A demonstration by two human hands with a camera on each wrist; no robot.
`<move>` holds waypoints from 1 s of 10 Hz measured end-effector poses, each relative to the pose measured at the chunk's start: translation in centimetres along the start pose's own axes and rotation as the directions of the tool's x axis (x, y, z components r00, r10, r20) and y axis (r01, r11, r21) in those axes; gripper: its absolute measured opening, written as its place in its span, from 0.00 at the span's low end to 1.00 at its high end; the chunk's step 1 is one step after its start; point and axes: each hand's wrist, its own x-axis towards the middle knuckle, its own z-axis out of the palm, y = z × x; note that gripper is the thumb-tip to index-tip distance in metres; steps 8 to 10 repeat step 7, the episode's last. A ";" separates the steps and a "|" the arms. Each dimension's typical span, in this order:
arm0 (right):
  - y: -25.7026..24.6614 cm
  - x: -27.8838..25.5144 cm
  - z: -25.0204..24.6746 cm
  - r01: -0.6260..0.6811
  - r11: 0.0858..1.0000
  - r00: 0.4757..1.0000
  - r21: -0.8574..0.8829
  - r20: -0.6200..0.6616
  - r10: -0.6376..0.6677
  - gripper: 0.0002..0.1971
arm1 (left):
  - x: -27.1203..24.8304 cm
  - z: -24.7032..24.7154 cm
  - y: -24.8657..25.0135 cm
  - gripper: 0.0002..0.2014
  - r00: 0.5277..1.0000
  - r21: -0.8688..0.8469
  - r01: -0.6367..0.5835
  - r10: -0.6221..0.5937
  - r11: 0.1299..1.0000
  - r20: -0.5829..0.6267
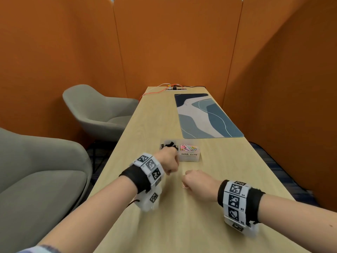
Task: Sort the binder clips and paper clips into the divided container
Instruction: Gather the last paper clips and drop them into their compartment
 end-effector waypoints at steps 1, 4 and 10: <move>0.7 -0.3 0.0 -0.006 0.999 1.000 -0.046 0.026 0.007 0.09 | 1.4 -1.9 1.7 0.09 0.986 -0.180 -0.027 -0.003 0.983 -0.165; 5.4 -0.1 -4.6 -0.303 0.854 0.952 0.423 0.173 0.252 0.07 | 5.5 -1.9 3.4 0.11 0.931 -0.408 -0.008 -0.142 0.913 -0.337; 7.3 6.5 -6.8 -0.325 0.803 0.863 0.499 -0.190 0.467 0.11 | 4.0 -2.4 1.3 0.13 0.879 -0.279 -0.033 -0.105 0.960 -0.465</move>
